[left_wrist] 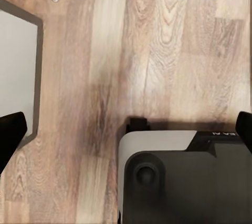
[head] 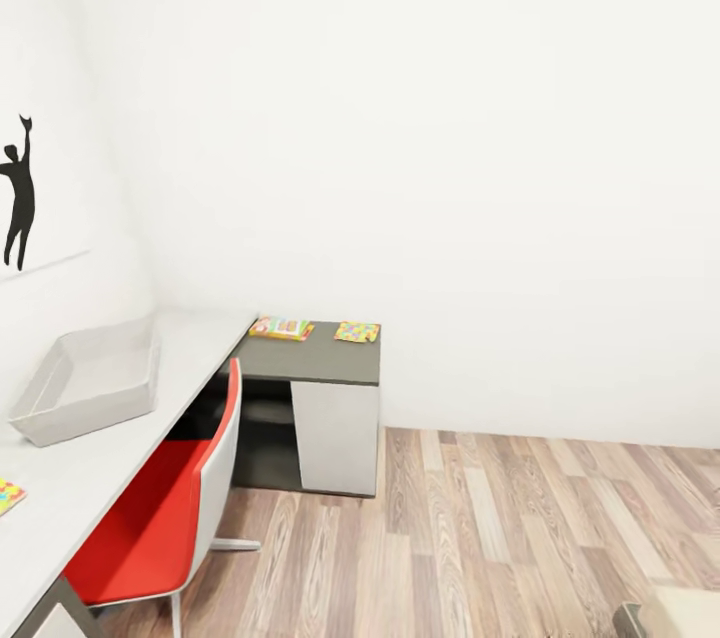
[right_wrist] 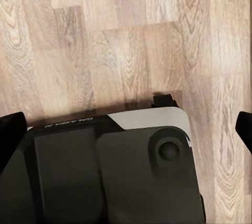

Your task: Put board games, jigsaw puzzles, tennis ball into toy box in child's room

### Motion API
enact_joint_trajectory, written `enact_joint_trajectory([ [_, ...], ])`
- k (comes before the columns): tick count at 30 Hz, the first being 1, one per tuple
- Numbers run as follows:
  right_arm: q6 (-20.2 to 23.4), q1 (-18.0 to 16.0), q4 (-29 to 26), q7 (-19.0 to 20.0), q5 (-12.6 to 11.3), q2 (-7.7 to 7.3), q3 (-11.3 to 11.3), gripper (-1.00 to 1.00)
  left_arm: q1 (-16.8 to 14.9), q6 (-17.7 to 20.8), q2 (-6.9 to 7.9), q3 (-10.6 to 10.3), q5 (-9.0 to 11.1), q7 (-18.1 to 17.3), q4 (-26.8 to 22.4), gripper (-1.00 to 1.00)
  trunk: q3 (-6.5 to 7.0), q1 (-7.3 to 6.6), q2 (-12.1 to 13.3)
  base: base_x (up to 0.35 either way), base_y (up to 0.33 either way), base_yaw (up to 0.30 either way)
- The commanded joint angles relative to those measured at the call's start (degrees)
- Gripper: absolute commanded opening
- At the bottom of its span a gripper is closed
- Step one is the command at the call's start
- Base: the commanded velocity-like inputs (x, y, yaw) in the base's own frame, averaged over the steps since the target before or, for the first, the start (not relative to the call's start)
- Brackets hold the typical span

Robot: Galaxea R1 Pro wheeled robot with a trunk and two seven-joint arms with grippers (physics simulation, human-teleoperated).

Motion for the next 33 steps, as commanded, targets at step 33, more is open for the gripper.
enact_joint_trajectory([
  [33,0.18,0.01,-0.16,-0.20,0.80,0.81,0.52,1.00,-0.31,-5.10,-0.60,6.11,2.28,-1.41,-2.73,1.00,-0.02,0.02,-0.04,-0.044,0.000,-0.279],
])
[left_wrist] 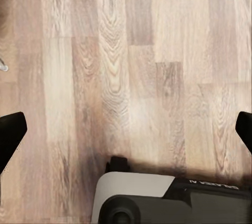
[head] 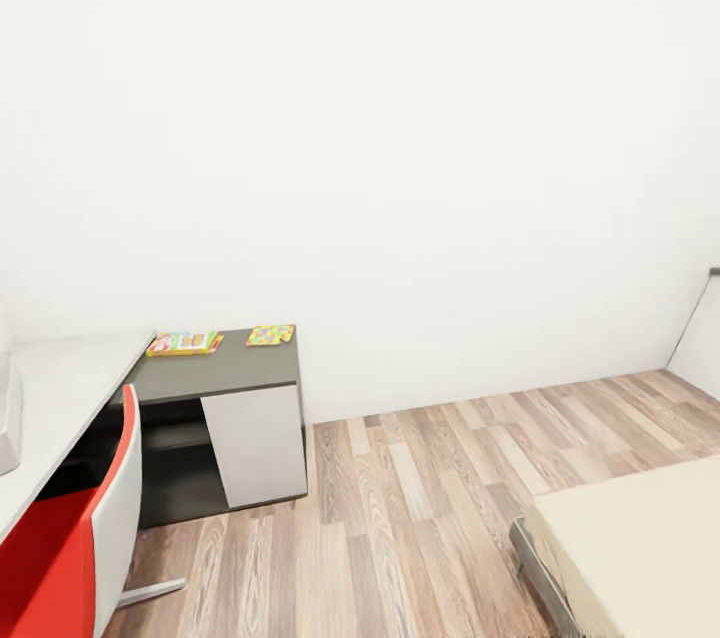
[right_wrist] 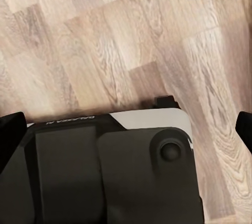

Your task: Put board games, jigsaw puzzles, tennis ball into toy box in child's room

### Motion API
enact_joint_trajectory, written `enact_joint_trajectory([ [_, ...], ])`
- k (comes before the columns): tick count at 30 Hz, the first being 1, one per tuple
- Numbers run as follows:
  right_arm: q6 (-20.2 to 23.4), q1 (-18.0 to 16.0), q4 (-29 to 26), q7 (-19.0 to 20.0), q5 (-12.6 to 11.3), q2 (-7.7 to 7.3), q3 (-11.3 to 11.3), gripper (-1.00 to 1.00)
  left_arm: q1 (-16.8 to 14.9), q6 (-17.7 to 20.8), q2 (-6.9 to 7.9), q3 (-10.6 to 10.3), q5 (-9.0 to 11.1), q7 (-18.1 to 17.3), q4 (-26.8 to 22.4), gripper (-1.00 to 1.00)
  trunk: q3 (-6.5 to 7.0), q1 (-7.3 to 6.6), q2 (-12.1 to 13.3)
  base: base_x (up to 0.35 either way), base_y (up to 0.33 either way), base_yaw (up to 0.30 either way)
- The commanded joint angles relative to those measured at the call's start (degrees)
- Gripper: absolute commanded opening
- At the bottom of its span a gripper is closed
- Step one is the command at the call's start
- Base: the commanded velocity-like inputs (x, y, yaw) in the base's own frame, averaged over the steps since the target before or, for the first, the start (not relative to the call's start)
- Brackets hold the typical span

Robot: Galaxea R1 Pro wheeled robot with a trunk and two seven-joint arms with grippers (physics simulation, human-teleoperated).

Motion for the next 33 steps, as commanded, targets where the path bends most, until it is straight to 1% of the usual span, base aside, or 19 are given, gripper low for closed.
enact_joint_trajectory([
  [1,0.28,0.00,-0.10,-0.05,-0.35,0.02,-0.32,1.00,0.03,0.38,-0.04,0.18,0.35,-0.11,-0.47,1.00,-0.02,0.02,-0.04,0.000,0.000,-0.279],
  [8,0.28,0.00,-0.10,-0.05,-0.30,0.17,-0.31,1.00,0.03,0.47,-0.29,0.14,0.28,-0.21,-1.54,1.00,-0.02,0.02,-0.04,0.000,0.000,-0.279],
  [33,0.28,0.00,-0.10,-0.14,-0.35,-0.05,-0.35,1.00,0.03,0.12,-0.56,-0.45,-0.03,-0.21,-1.23,1.00,-0.05,0.02,-0.04,0.000,0.000,-0.280],
])
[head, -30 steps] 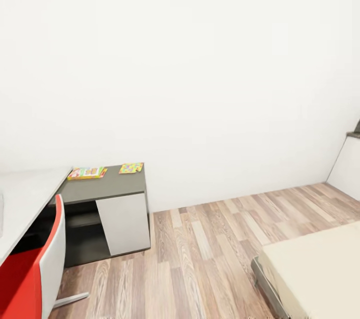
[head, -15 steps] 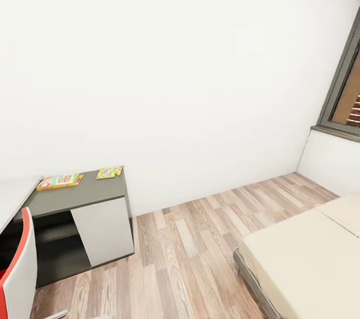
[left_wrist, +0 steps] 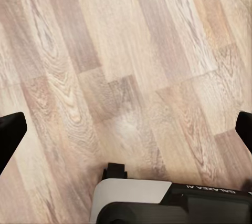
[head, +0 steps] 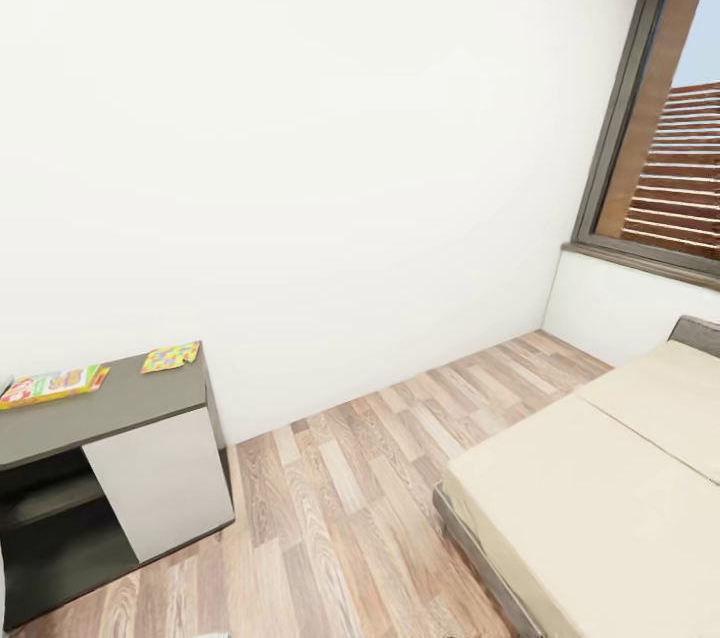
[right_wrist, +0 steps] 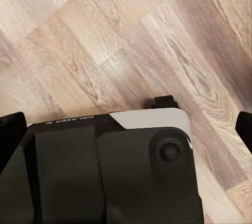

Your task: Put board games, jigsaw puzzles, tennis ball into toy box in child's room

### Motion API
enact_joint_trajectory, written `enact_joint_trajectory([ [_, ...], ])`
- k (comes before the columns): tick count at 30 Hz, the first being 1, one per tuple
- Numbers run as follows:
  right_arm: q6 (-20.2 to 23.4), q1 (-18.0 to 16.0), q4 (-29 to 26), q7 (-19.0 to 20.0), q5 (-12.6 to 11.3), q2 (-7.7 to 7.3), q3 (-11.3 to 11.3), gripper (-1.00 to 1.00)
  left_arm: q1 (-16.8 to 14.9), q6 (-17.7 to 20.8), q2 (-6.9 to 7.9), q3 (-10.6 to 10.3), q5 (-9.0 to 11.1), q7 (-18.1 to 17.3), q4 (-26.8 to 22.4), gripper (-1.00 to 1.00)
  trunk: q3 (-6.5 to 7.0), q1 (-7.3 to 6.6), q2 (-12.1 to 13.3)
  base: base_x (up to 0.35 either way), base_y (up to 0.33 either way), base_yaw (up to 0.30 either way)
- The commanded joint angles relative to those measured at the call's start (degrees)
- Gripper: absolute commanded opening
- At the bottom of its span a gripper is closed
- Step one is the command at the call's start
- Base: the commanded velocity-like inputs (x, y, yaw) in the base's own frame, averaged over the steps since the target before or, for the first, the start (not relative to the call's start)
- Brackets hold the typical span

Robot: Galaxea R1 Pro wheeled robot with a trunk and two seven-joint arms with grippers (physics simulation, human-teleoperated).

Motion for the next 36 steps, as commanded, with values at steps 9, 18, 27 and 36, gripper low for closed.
enact_joint_trajectory([
  [9,0.28,0.00,-0.10,-0.06,-0.42,-0.26,-0.43,1.00,0.03,-0.92,0.13,0.20,0.34,-0.10,0.93,1.00,-0.32,0.02,-0.04,0.000,0.000,-0.268],
  [18,0.29,0.00,-0.10,-0.06,-0.44,-0.42,-0.46,1.00,0.03,-1.14,0.15,0.17,0.28,-0.11,0.98,1.00,-0.90,0.02,-0.04,0.000,0.000,-0.214],
  [27,0.28,0.00,-0.10,0.02,-0.47,-0.10,-0.46,1.00,0.03,-1.18,0.22,0.17,0.29,-0.13,0.98,1.00,-1.19,0.02,-0.04,0.000,0.000,-0.071],
  [36,0.35,0.00,-0.10,0.02,-0.44,-0.03,-0.49,1.00,0.03,-1.19,0.19,0.17,0.29,-0.18,0.98,1.00,-1.80,0.02,-0.04,0.000,0.000,-0.087],
])
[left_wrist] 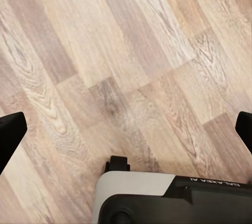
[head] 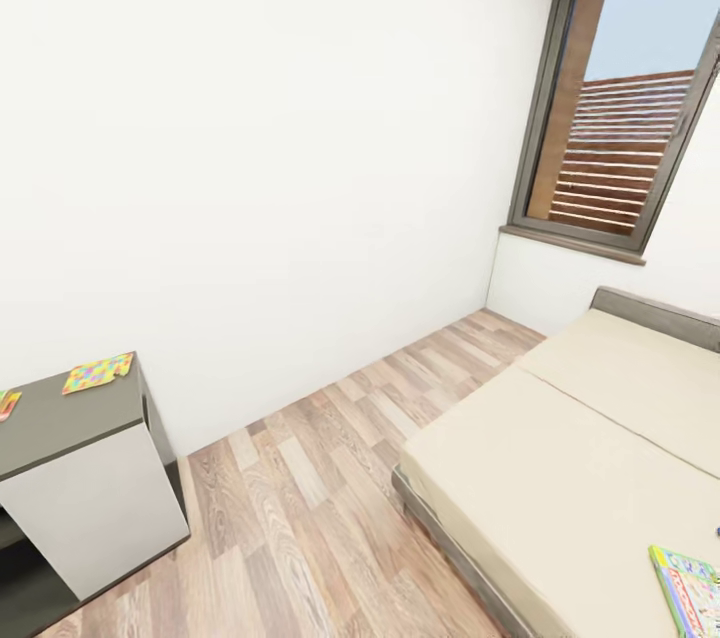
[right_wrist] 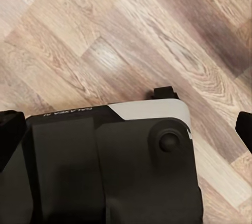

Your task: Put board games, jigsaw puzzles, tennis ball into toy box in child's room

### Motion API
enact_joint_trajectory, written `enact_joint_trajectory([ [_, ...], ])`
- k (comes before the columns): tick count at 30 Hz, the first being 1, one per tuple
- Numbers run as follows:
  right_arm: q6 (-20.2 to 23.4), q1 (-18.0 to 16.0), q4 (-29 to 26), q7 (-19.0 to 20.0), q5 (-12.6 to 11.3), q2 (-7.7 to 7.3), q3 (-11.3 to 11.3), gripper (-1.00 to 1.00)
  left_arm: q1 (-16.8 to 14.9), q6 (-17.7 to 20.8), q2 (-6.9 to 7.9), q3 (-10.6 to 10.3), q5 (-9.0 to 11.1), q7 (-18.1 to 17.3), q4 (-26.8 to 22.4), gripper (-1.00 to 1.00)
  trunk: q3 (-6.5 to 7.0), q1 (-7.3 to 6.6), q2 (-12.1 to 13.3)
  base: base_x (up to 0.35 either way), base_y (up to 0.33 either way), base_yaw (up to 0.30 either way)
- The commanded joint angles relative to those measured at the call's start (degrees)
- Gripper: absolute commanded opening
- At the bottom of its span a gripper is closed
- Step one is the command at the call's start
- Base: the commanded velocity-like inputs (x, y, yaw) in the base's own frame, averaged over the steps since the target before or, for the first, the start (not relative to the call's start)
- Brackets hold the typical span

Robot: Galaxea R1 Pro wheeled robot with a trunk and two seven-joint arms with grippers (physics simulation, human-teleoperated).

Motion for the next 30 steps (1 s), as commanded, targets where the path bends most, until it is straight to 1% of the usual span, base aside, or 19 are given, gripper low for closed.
enact_joint_trajectory([
  [1,0.28,-0.02,-0.11,-0.05,-0.34,-0.03,-0.35,1.00,-0.01,0.40,-0.02,0.19,0.33,-0.11,-0.14,1.00,-0.22,0.03,-0.13,0.000,0.000,-0.134],
  [17,0.38,-0.02,-0.11,-0.05,-0.33,-0.31,-0.39,1.00,-0.01,0.38,-0.06,0.19,0.40,-0.12,-0.14,1.00,-1.57,0.03,-0.13,0.000,0.000,-0.156],
  [25,0.38,-0.02,-0.11,-0.12,-0.34,-0.31,-0.39,1.00,0.02,-1.00,-0.06,0.18,0.33,-0.12,-0.14,1.00,-2.24,0.03,-0.13,0.000,0.000,-0.167],
  [30,0.38,-0.02,-0.10,-0.13,-0.34,-0.35,-0.39,1.00,0.00,-1.23,-0.06,0.17,0.30,-0.12,-0.14,1.00,-2.66,0.03,-0.13,0.000,0.000,-0.168],
])
